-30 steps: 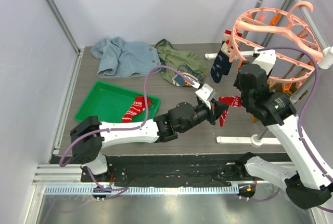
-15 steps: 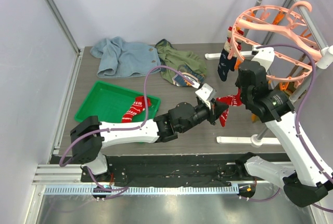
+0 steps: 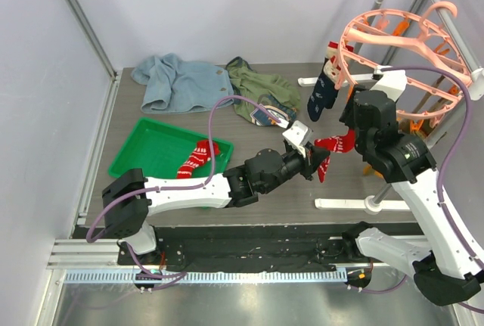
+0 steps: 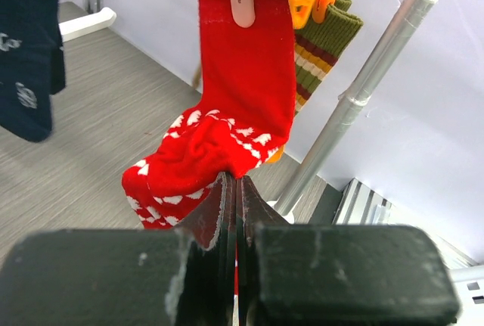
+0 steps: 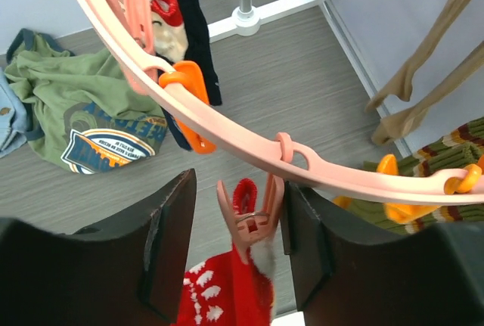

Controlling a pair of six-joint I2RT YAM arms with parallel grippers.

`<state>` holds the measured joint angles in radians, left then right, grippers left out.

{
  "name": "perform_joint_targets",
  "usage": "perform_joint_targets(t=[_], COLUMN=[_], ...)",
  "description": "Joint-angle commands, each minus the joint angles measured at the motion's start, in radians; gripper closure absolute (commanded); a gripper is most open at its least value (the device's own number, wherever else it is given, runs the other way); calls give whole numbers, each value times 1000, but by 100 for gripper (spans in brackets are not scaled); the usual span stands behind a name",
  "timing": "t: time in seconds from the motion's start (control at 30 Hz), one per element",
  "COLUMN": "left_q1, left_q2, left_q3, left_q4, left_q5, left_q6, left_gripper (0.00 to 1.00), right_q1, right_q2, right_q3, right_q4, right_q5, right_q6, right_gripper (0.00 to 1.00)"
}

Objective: Remove the socks clipped to the hanger

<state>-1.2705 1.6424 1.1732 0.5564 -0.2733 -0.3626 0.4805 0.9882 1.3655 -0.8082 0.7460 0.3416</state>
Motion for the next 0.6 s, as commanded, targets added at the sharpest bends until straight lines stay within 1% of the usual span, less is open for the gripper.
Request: perform_joint_targets(t=[0.0,0.03,0.07,0.1,0.13,0.17,0.2,0.37,0.5,0.53,0.57], left_q1=[-6,-6,-6,-6,-6,-6,-7,-7,-6,-7,-4], left_q2=[-9,-9,-9,-9,-9,-9,-9,-21,-61,-72,-82], left_q3=[17,17,17,19,19,19,20,8,-32,-44,-50], left_q4=[33,33,33,33,33,31,30,25,14,1,-18], left_q5=[-10,-10,-9,-7,-7,-7,-7,-32,-127,-182,-208], left_q6=[-12,-13,-15,-15,-15,-15,-16,-18,-29,-29,-26], left_gripper=[100,100,100,100,100,100,100,100,100,100,100], right_q1=[-5,-3,-5,-6,-6,-5,-6,-5,-5,-3,-3], right_q2=[-17,-17,-14,-16,-16,-14,-17,-23,-37,-42,-45], right_q3=[53,55,55,53,53,53,50,44,27,24,21], right_q4=[40,43,43,41,43,43,44,44,41,40,38], right_q5=[6,4,9,12,13,15,18,13,-2,-22,-36], right_q6=[19,19,19,19,19,17,20,17,16,14,11], right_gripper=[45,46,53,63,86,97,99,99,99,96,89])
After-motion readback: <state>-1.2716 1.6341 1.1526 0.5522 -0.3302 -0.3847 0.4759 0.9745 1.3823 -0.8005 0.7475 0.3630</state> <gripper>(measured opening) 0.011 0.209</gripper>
